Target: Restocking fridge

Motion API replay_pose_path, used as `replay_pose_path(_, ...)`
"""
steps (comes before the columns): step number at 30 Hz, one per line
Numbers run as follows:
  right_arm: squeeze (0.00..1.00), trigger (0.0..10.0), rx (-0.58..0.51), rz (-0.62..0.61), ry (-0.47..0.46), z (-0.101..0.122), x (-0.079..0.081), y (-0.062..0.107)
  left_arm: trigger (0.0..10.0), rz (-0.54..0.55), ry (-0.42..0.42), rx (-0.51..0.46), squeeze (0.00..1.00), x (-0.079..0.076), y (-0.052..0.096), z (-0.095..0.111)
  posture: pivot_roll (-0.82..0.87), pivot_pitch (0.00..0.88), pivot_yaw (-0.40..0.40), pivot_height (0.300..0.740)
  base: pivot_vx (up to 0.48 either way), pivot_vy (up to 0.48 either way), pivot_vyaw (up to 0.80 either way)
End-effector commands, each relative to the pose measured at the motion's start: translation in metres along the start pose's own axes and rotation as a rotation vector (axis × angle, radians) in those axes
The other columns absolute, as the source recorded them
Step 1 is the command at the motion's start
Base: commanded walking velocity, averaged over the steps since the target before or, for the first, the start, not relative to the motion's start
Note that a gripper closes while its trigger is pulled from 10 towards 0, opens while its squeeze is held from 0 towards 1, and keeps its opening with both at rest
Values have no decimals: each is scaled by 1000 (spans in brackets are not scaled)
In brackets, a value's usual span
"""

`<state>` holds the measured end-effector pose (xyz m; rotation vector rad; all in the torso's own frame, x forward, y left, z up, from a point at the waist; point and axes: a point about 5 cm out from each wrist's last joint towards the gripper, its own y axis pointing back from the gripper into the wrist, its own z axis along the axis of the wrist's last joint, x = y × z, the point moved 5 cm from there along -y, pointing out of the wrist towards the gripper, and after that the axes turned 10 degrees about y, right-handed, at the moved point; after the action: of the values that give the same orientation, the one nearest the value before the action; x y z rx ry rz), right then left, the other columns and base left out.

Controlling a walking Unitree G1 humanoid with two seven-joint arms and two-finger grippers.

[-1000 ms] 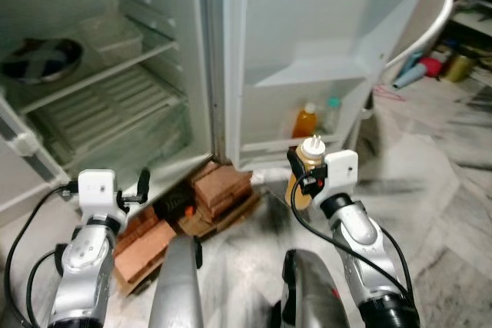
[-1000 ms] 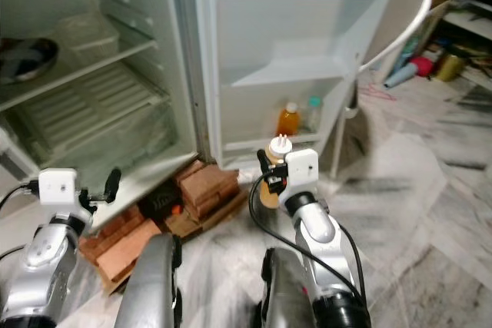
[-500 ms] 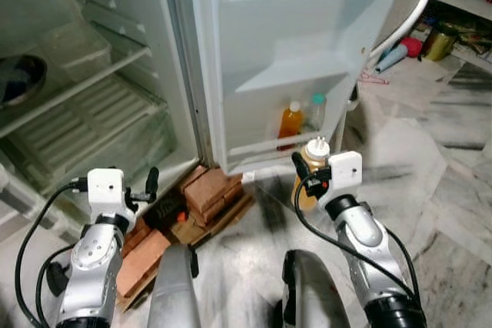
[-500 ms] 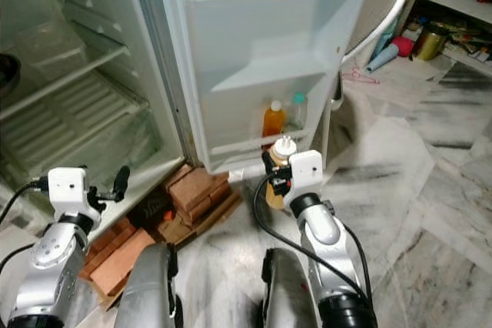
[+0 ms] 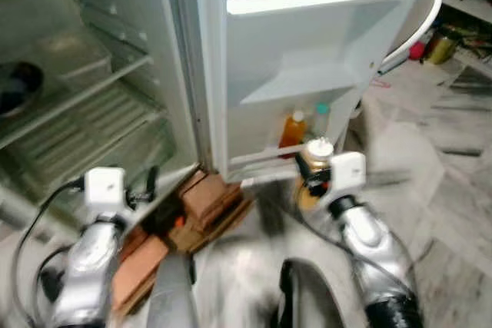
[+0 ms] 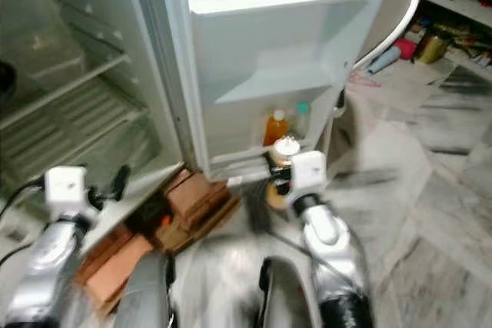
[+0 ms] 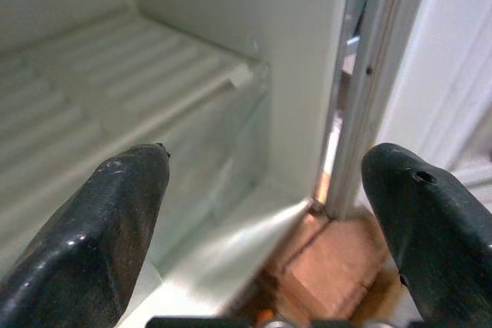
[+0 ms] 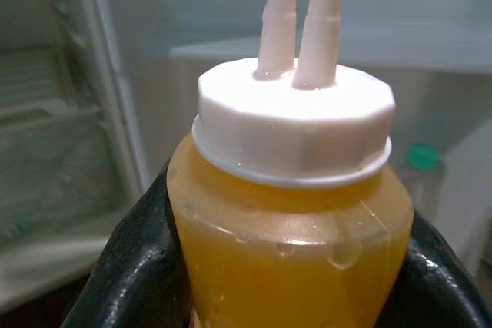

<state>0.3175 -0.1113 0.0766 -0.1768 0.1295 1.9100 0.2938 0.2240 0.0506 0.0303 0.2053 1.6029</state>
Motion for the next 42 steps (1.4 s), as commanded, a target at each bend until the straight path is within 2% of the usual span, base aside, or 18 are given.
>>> replay_pose_path(1,0,10000,0,-32,29,0,-15,4,10000,-29,10,-4,0,-10,-1,0,43,83,-10,606,326,0,0)
replay_pose_path(29,0,10000,-19,15,23,3,-6,4,10000,-41,15,-5,0,-15,-5,0,40,83,-10,606,333,0,50)
replay_pose_path(37,0,10000,-16,24,14,2,-5,4,10000,-33,19,2,0,-15,-6,-1,40,83,-12,606,0,0,176)
replay_pose_path(42,0,10000,-24,63,11,4,3,4,10000,-30,17,5,0,-15,-5,-1,42,86,-11,606,0,0,195)
